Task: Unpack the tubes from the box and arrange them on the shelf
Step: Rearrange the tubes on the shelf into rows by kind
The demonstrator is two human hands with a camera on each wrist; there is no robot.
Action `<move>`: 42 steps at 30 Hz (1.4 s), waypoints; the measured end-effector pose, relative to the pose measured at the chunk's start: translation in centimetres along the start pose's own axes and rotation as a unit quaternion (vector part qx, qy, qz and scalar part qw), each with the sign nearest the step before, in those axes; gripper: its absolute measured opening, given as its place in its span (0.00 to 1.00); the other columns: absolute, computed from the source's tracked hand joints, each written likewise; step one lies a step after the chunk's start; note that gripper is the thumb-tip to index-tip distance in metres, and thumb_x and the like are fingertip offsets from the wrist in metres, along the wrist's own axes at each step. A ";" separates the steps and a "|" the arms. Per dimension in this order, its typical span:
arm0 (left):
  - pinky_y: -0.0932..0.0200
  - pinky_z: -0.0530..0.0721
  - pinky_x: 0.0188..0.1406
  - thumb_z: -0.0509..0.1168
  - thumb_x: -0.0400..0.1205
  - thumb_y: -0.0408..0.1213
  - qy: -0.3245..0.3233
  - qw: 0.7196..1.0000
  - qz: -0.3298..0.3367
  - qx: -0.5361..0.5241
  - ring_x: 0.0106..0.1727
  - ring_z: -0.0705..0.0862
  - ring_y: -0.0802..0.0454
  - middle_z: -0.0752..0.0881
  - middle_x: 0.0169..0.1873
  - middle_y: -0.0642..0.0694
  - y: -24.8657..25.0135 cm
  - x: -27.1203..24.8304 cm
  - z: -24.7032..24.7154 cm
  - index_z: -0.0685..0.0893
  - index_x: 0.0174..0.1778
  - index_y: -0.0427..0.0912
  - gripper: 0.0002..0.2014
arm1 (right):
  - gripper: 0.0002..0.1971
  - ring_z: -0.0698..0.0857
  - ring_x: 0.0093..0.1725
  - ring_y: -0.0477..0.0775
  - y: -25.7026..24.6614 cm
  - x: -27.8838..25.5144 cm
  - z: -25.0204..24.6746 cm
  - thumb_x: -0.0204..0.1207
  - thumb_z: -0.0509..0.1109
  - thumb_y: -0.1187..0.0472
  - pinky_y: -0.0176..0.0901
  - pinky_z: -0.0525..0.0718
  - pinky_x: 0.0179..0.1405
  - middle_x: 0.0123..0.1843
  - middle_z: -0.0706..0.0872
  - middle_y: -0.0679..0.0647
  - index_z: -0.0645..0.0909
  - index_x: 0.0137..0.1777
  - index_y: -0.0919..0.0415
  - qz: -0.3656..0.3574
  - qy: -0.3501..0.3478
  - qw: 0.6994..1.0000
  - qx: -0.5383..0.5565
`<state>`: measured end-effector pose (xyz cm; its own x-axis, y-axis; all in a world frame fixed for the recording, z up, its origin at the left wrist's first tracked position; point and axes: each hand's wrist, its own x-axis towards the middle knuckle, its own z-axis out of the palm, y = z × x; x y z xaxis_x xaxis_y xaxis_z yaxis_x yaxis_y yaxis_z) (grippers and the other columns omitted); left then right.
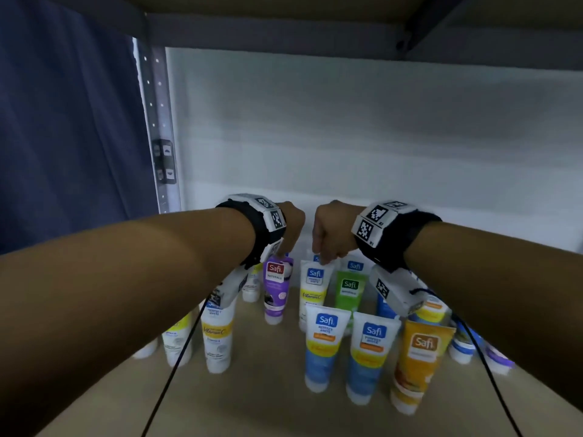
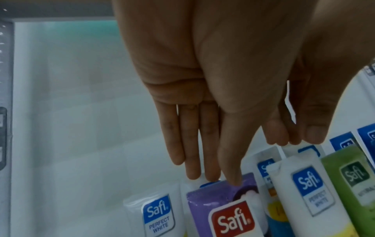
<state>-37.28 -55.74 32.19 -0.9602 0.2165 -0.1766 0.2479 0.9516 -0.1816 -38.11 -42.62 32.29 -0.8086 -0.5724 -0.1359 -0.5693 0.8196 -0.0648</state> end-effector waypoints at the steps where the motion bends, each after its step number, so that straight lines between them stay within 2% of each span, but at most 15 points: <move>1: 0.80 0.71 0.22 0.75 0.75 0.28 -0.024 1.000 0.015 -0.002 0.41 0.87 0.68 0.88 0.56 0.40 0.0 0.2 0.1 0.88 0.59 0.34 0.16 | 0.12 0.88 0.29 0.50 0.1 0.4 0.2 0.64 0.83 0.62 0.47 0.92 0.42 0.37 0.92 0.58 0.91 0.47 0.62 -0.002 -0.011 1.000 0.002; 3: 0.83 0.68 0.17 0.76 0.72 0.26 -0.061 0.997 0.029 0.029 0.20 0.78 0.76 0.91 0.48 0.43 -0.1 1.0 0.5 0.90 0.55 0.35 0.15 | 0.11 0.88 0.28 0.49 0.2 1.0 0.5 0.64 0.83 0.63 0.45 0.92 0.40 0.37 0.92 0.58 0.91 0.47 0.62 -0.006 -0.029 1.000 0.011; 4: 0.83 0.68 0.16 0.77 0.71 0.28 -0.068 0.996 0.025 0.050 0.18 0.77 0.74 0.92 0.41 0.50 -0.2 1.1 0.8 0.91 0.54 0.38 0.15 | 0.11 0.88 0.26 0.47 0.3 1.3 0.7 0.64 0.83 0.64 0.42 0.91 0.38 0.37 0.92 0.59 0.91 0.47 0.63 -0.008 -0.033 0.999 0.016; 6: 0.80 0.70 0.20 0.78 0.71 0.32 -0.062 0.995 0.019 0.074 0.30 0.79 0.69 0.91 0.38 0.55 -0.2 1.3 1.1 0.92 0.51 0.42 0.13 | 0.10 0.85 0.22 0.44 0.3 1.6 0.9 0.64 0.82 0.67 0.37 0.89 0.32 0.33 0.91 0.58 0.91 0.46 0.64 -0.012 -0.038 0.999 0.027; 8: 0.70 0.74 0.33 0.76 0.72 0.31 -0.048 0.996 0.016 0.074 0.41 0.80 0.57 0.91 0.48 0.46 0.0 1.3 1.2 0.91 0.43 0.43 0.06 | 0.09 0.85 0.21 0.43 0.4 1.8 1.1 0.64 0.81 0.70 0.34 0.86 0.27 0.30 0.89 0.56 0.91 0.45 0.64 -0.014 -0.040 0.998 0.036; 10: 0.66 0.74 0.33 0.75 0.73 0.31 -0.031 0.996 0.010 0.078 0.43 0.79 0.53 0.88 0.47 0.44 0.5 1.0 1.2 0.89 0.39 0.44 0.04 | 0.08 0.85 0.22 0.45 0.3 1.7 1.3 0.65 0.81 0.70 0.34 0.85 0.26 0.30 0.89 0.56 0.91 0.45 0.64 -0.017 -0.037 0.999 0.031; 13: 0.68 0.68 0.25 0.73 0.76 0.31 -0.023 0.997 -0.008 0.073 0.45 0.78 0.51 0.81 0.37 0.46 1.0 0.4 0.9 0.87 0.47 0.41 0.05 | 0.08 0.85 0.24 0.47 0.0 1.4 1.1 0.66 0.80 0.70 0.33 0.86 0.27 0.35 0.90 0.59 0.91 0.45 0.64 -0.026 -0.026 0.999 0.009; 15: 0.70 0.66 0.25 0.72 0.77 0.31 -0.007 0.998 -0.007 0.059 0.45 0.78 0.50 0.77 0.31 0.48 1.0 0.0 0.4 0.83 0.37 0.42 0.06 | 0.08 0.84 0.25 0.47 -0.4 0.9 0.6 0.66 0.80 0.69 0.30 0.84 0.25 0.39 0.92 0.61 0.90 0.45 0.64 -0.030 -0.016 0.999 -0.008; 19: 0.62 0.77 0.35 0.71 0.77 0.31 0.036 0.998 -0.009 0.059 0.50 0.85 0.45 0.75 0.28 0.50 1.3 -2.1 -1.3 0.86 0.39 0.39 0.02 | 0.07 0.85 0.27 0.48 -1.0 -0.9 -1.0 0.67 0.78 0.68 0.29 0.82 0.24 0.40 0.92 0.59 0.90 0.45 0.61 -0.023 0.027 0.999 -0.041; 21: 0.57 0.78 0.41 0.69 0.78 0.31 0.070 0.996 -0.007 0.054 0.55 0.86 0.41 0.81 0.35 0.46 1.5 -3.5 -2.5 0.84 0.38 0.39 0.04 | 0.06 0.86 0.29 0.49 -1.4 -2.2 -2.3 0.68 0.77 0.68 0.30 0.83 0.27 0.40 0.92 0.58 0.90 0.44 0.60 -0.029 0.046 0.997 -0.048; 24: 0.56 0.79 0.43 0.65 0.80 0.29 0.126 0.991 -0.002 0.046 0.56 0.85 0.38 0.85 0.53 0.35 1.5 -6.1 -4.5 0.87 0.52 0.32 0.09 | 0.07 0.81 0.28 0.42 -2.1 -4.5 -4.3 0.70 0.77 0.68 0.27 0.81 0.29 0.43 0.92 0.54 0.90 0.47 0.60 -0.035 0.070 0.995 -0.061; 27: 0.51 0.86 0.49 0.65 0.78 0.30 0.170 0.984 0.003 0.052 0.54 0.86 0.38 0.85 0.54 0.35 1.3 -8.5 -6.3 0.87 0.50 0.34 0.09 | 0.09 0.82 0.33 0.41 -3.0 -7.1 -6.2 0.71 0.76 0.67 0.18 0.74 0.24 0.46 0.91 0.53 0.90 0.51 0.61 -0.035 0.107 0.991 -0.069; 31: 0.52 0.85 0.52 0.65 0.78 0.32 0.205 0.977 0.007 0.054 0.56 0.84 0.40 0.86 0.53 0.37 1.7 -12.2 -8.6 0.88 0.52 0.37 0.10 | 0.09 0.87 0.51 0.50 -4.5 -11.1 -8.5 0.72 0.75 0.67 0.32 0.77 0.43 0.46 0.90 0.52 0.90 0.51 0.61 -0.035 0.158 0.983 -0.086; 36: 0.54 0.85 0.50 0.66 0.77 0.34 0.218 0.976 -0.009 0.023 0.54 0.84 0.42 0.84 0.48 0.43 2.2 -16.5 -9.9 0.88 0.47 0.46 0.07 | 0.08 0.86 0.49 0.49 -6.9 -15.6 -10.1 0.71 0.74 0.67 0.37 0.82 0.47 0.40 0.86 0.47 0.90 0.50 0.59 -0.009 0.189 0.980 -0.067; 42: 0.58 0.84 0.47 0.65 0.78 0.34 0.251 0.968 -0.004 -0.030 0.50 0.85 0.44 0.86 0.45 0.44 3.3 -20.8 -7.5 0.89 0.48 0.47 0.09 | 0.07 0.91 0.42 0.57 -9.1 -19.2 -8.3 0.71 0.74 0.69 0.49 0.91 0.45 0.43 0.91 0.55 0.89 0.45 0.59 0.014 0.170 0.985 -0.013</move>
<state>-17.43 -55.50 42.58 -0.9074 0.2735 0.3191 0.2470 0.9613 -0.1218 -18.67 -39.30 43.64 -0.8247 -0.5286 0.2011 -0.5459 0.8370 -0.0390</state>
